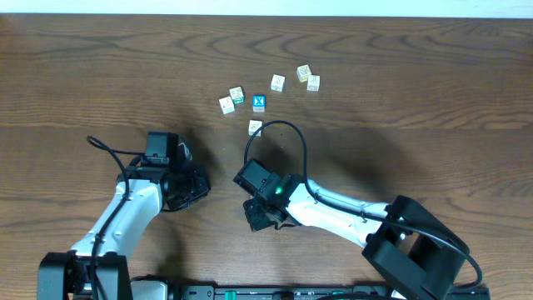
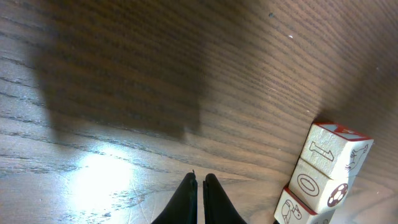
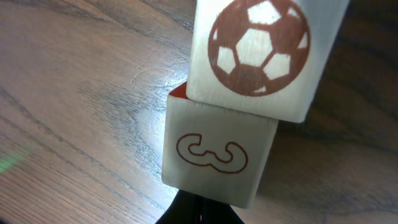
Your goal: Lift 3 blocks
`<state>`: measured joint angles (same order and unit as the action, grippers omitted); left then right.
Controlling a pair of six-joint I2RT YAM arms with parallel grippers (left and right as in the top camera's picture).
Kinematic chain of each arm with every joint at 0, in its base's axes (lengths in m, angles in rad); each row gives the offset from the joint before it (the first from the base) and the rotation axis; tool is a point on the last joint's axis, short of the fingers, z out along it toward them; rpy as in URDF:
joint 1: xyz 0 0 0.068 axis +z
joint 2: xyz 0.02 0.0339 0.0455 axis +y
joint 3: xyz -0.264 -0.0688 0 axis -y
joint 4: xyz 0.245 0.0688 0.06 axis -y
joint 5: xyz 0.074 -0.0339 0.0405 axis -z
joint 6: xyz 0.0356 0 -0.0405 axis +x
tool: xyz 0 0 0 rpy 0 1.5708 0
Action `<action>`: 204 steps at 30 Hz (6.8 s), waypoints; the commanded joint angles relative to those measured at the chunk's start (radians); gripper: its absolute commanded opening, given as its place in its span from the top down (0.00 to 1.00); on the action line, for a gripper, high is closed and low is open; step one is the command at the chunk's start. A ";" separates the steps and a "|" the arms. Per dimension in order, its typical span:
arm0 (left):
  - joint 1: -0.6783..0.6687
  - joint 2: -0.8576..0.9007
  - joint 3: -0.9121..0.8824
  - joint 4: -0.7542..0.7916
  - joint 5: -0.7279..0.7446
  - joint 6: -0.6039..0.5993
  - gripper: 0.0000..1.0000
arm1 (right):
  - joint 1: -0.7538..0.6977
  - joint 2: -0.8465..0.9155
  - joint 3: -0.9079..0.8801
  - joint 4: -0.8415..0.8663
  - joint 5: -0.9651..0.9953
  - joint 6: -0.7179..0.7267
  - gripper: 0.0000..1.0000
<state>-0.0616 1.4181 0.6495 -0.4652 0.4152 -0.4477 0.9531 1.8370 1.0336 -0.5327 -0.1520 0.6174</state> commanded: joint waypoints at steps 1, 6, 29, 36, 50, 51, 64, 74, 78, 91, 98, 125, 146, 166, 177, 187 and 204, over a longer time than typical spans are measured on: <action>0.004 -0.009 -0.006 -0.006 -0.009 0.010 0.93 | 0.001 0.023 -0.007 0.000 0.055 -0.003 0.99; 0.005 -0.009 -0.006 -0.006 -0.009 0.010 0.93 | -0.004 0.023 -0.007 0.002 0.073 0.007 0.99; 0.004 -0.009 -0.006 -0.005 -0.010 0.010 0.93 | -0.089 0.023 -0.007 0.044 0.076 0.017 0.99; 0.004 -0.009 -0.006 -0.005 -0.009 0.010 0.93 | -0.091 0.023 -0.007 0.079 0.077 0.018 0.99; 0.004 -0.009 -0.006 0.005 -0.008 0.067 0.93 | -0.166 0.023 -0.007 0.076 0.094 0.011 0.99; 0.004 -0.009 -0.006 0.010 -0.005 0.090 0.93 | -0.168 0.023 -0.007 0.074 0.091 0.002 0.99; 0.004 0.010 0.098 0.109 0.044 0.225 0.93 | -0.166 0.023 -0.007 0.018 0.065 -0.005 0.99; 0.004 0.193 0.246 0.108 0.044 0.459 0.93 | -0.166 0.023 -0.007 0.019 -0.024 0.010 0.99; 0.004 0.285 0.274 0.108 0.048 0.550 0.93 | -0.166 0.023 -0.007 0.035 -0.121 0.032 0.99; 0.004 0.361 0.331 0.098 0.154 0.753 0.93 | -0.166 0.023 -0.007 0.047 -0.146 0.085 0.99; 0.001 0.375 0.365 0.166 0.252 0.769 0.93 | -0.166 0.023 -0.007 0.047 -0.146 0.086 0.99; -0.067 0.533 0.443 0.100 0.274 0.822 0.93 | -0.166 0.023 -0.007 0.085 -0.145 0.111 0.99; -0.076 0.533 0.443 0.073 0.311 0.822 0.93 | -0.171 0.023 -0.007 0.114 -0.121 0.111 0.99; -0.127 0.533 0.443 0.046 0.310 0.844 0.93 | -0.201 0.023 -0.007 0.114 -0.111 0.110 0.99; -0.127 0.533 0.443 0.016 0.307 0.844 0.93 | -0.226 0.023 -0.007 0.113 -0.107 0.098 0.99; -0.128 0.533 0.435 -0.002 0.307 0.843 0.93 | -0.228 0.023 -0.007 0.114 -0.107 0.072 0.99; -0.128 0.533 0.435 -0.029 0.307 0.843 0.93 | -0.269 0.023 -0.007 0.114 -0.084 0.047 0.99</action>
<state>-0.1768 1.9450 1.0840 -0.4736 0.6735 0.3756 0.7105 1.8458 1.0195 -0.4370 -0.2581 0.6907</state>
